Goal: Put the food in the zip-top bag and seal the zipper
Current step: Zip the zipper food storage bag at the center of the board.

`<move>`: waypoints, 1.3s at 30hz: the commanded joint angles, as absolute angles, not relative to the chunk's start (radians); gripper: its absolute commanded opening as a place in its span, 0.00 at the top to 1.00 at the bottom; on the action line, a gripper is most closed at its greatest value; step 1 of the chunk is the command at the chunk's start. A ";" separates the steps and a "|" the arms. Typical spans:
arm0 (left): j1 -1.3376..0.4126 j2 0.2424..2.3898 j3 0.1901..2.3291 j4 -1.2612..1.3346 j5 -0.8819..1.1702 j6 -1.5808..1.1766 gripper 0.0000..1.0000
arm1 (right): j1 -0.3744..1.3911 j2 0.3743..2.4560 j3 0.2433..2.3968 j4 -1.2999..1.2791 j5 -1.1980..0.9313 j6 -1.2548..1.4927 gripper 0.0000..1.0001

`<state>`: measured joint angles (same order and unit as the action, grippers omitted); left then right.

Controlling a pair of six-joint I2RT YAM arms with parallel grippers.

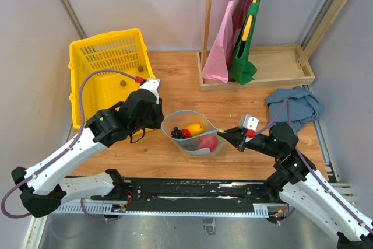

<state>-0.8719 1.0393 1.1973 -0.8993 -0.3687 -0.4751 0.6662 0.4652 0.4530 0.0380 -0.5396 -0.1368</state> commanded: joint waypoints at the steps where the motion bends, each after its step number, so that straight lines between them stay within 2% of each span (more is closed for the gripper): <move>1: -0.865 0.952 1.190 -0.687 -0.344 -0.338 0.67 | 0.655 0.503 0.574 -0.068 -0.566 -0.213 0.99; 6: -0.865 0.957 1.199 -0.554 -0.206 -0.190 0.49 | 0.654 0.545 0.625 -0.139 -0.578 -0.240 0.99; 10: -0.866 0.991 1.181 -0.409 0.030 -0.089 0.38 | 0.654 0.542 0.629 -0.131 -0.577 -0.237 0.99; 17: -0.877 1.065 1.113 -0.130 0.357 0.032 0.35 | 0.654 0.534 0.633 -0.150 -0.567 -0.244 0.99; 21: -0.962 1.119 1.098 -0.055 0.406 0.126 0.31 | 0.654 0.526 0.623 -0.149 -0.568 -0.244 0.99; 31: -1.002 1.243 1.101 -0.066 0.558 0.277 0.41 | 0.654 0.511 0.600 -0.121 -0.612 -0.244 0.99; 39: -1.012 1.310 1.134 -0.108 0.639 0.301 0.60 | 0.655 0.506 0.594 -0.125 -0.611 -0.256 0.99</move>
